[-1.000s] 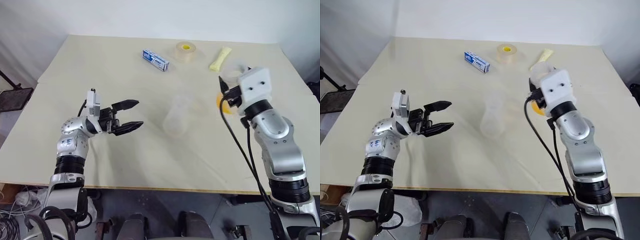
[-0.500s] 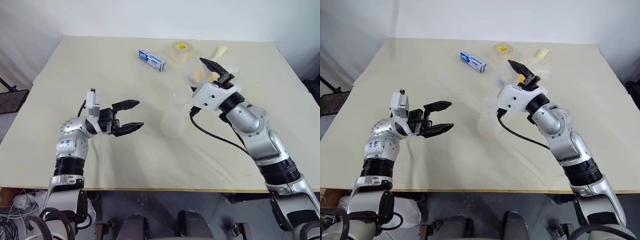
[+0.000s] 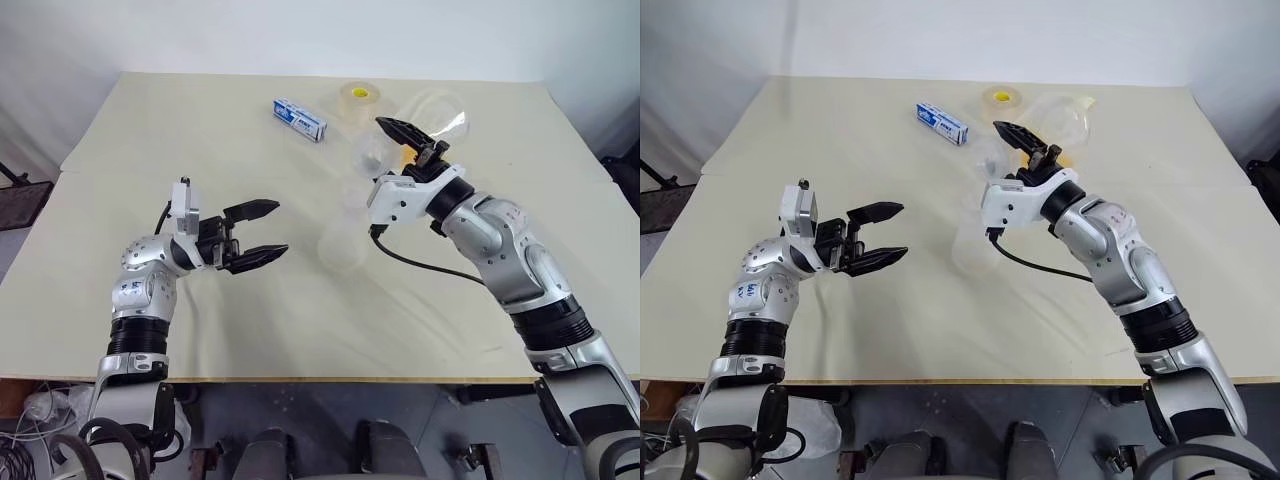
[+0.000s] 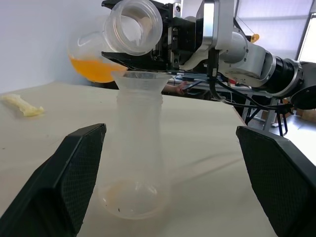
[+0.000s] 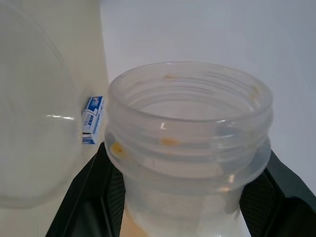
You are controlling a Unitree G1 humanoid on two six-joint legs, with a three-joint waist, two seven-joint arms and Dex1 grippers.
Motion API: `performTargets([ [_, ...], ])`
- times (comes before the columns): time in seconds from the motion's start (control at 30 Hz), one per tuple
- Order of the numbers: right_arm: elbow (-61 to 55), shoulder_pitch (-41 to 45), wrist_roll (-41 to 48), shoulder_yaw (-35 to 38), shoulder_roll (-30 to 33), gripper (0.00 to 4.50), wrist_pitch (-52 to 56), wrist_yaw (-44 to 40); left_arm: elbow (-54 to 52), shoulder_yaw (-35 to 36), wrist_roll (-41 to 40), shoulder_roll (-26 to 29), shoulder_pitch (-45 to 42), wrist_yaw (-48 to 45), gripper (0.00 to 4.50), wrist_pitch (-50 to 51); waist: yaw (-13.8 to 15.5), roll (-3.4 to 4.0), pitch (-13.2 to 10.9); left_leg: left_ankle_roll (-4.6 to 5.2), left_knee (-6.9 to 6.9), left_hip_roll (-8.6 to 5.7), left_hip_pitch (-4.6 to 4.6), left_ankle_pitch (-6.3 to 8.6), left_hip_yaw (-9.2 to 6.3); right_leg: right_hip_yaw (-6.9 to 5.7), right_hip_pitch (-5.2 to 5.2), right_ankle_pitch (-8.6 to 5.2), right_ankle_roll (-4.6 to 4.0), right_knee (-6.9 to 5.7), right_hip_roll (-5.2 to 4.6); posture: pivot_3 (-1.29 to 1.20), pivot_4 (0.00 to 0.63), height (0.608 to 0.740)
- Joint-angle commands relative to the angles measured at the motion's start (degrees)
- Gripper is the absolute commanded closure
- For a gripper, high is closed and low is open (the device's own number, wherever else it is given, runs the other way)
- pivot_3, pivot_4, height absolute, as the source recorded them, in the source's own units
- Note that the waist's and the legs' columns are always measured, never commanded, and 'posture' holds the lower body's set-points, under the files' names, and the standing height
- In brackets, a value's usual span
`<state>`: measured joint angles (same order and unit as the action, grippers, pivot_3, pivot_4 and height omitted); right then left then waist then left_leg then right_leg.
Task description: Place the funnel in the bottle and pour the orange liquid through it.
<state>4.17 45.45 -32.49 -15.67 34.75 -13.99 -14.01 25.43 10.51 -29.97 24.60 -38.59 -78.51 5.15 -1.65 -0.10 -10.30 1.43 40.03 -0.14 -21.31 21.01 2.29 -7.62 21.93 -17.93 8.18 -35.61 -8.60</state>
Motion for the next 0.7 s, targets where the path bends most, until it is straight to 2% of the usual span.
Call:
performTargets([
  [0.03,0.46,2.55,-1.56,1.74,0.65,1.96,-2.04,1.87,-2.33,0.51,-1.71,-0.38,0.25,0.04,0.00,-0.27,0.00,0.00,0.00,0.00,0.00,0.00,0.00,0.00,0.00,0.00,0.00,0.00,0.00,0.00,0.00,0.00,0.150,0.740],
  [0.7,8.98,6.10,-9.07,1.23,2.03,1.96,-8.99,7.95,-2.20,0.79,-1.68,-0.61,-0.09,0.41,0.00,-0.58,-0.05,0.00,0.00,0.00,-0.02,0.04,0.00,0.00,0.01,0.01,0.01,0.00,0.00,0.00,0.00,0.00,0.150,0.740],
])
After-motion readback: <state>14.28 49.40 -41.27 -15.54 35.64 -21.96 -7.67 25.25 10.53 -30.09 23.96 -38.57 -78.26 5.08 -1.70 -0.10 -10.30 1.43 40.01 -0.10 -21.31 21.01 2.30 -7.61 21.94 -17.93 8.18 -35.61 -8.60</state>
